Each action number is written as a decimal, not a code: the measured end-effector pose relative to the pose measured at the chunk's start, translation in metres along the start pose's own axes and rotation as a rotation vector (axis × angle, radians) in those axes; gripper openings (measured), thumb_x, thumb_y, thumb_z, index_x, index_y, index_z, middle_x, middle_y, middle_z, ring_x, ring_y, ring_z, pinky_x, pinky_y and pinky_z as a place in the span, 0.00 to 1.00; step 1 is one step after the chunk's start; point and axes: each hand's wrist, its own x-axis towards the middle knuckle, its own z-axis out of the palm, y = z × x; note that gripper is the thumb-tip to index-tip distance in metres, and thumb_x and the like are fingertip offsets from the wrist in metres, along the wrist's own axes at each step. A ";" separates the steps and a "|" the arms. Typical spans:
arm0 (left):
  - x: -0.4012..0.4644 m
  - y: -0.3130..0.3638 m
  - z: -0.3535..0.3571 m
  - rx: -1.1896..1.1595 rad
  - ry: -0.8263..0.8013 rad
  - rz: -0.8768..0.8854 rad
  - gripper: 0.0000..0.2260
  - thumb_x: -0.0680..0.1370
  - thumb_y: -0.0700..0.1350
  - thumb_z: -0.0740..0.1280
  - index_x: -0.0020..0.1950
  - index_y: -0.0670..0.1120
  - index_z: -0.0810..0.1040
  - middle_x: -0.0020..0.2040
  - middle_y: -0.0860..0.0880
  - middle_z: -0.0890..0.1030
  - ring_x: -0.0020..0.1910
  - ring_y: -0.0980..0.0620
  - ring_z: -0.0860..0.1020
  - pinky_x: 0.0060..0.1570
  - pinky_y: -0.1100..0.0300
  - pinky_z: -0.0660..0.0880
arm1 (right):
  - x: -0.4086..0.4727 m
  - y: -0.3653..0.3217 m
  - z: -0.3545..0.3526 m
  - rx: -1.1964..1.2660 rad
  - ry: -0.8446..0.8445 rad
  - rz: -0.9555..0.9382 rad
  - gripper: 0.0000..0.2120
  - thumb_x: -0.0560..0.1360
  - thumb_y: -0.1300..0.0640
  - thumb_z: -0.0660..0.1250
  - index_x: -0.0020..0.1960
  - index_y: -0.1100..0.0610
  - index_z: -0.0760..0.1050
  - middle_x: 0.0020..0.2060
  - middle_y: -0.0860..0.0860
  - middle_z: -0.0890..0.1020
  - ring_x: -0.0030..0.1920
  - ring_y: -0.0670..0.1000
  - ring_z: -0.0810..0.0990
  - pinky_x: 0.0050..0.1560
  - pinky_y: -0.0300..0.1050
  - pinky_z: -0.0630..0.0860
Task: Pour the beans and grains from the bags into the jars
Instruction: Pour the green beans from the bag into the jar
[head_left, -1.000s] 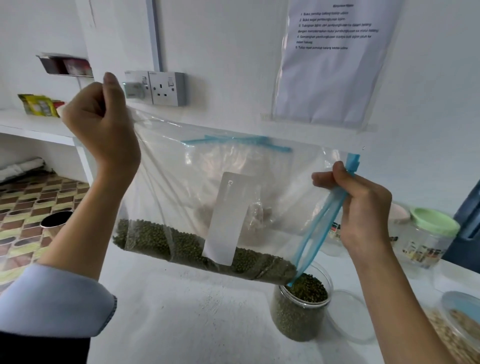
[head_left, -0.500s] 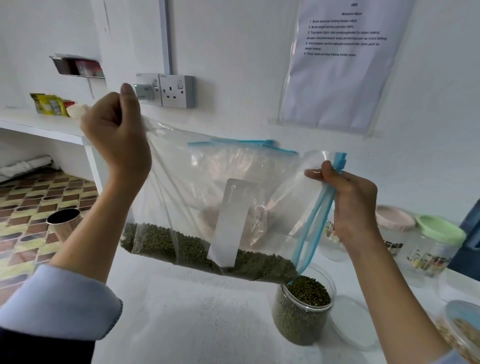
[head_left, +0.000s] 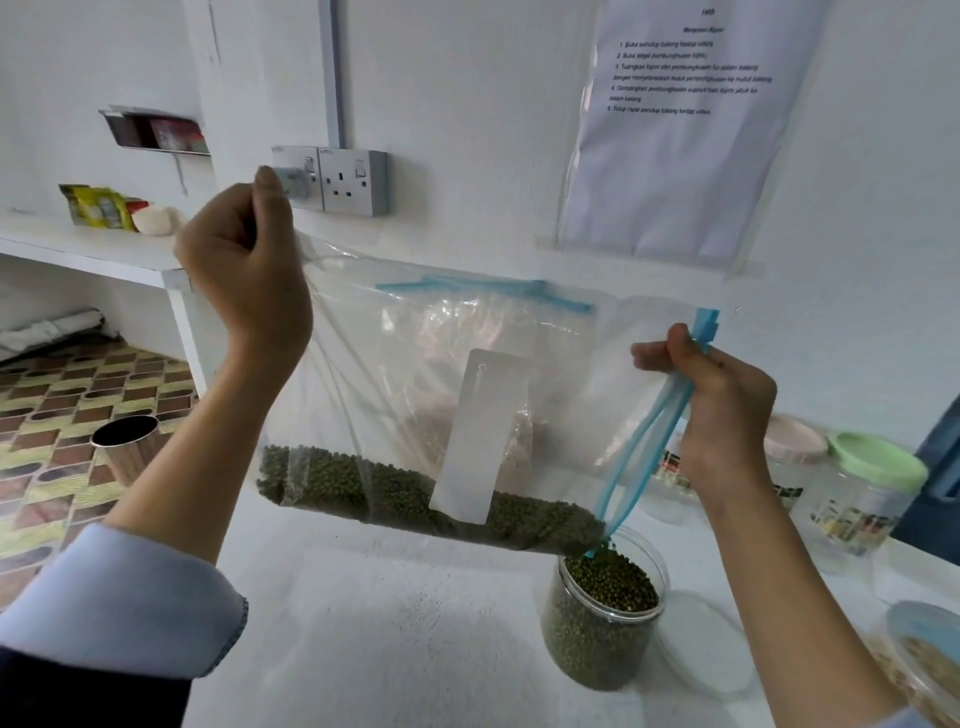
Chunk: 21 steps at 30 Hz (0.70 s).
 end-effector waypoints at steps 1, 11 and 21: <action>0.000 0.001 0.001 0.004 -0.001 -0.002 0.22 0.78 0.44 0.62 0.26 0.48 0.58 0.21 0.51 0.59 0.22 0.44 0.57 0.23 0.51 0.54 | -0.001 0.000 -0.001 -0.011 -0.008 -0.005 0.12 0.75 0.56 0.69 0.33 0.55 0.83 0.32 0.48 0.85 0.45 0.50 0.83 0.60 0.42 0.70; 0.005 -0.003 0.003 -0.002 0.023 -0.004 0.22 0.78 0.45 0.63 0.26 0.49 0.58 0.22 0.49 0.58 0.23 0.44 0.56 0.23 0.50 0.54 | -0.017 -0.008 -0.003 0.007 0.056 -0.055 0.11 0.75 0.57 0.69 0.37 0.60 0.81 0.31 0.48 0.85 0.39 0.45 0.83 0.53 0.33 0.72; 0.014 -0.004 -0.004 0.025 0.056 0.042 0.24 0.77 0.44 0.63 0.25 0.40 0.58 0.22 0.48 0.57 0.23 0.42 0.57 0.28 0.51 0.55 | -0.020 -0.006 0.008 0.064 0.084 -0.026 0.11 0.74 0.58 0.70 0.34 0.57 0.82 0.31 0.51 0.85 0.40 0.51 0.83 0.58 0.43 0.74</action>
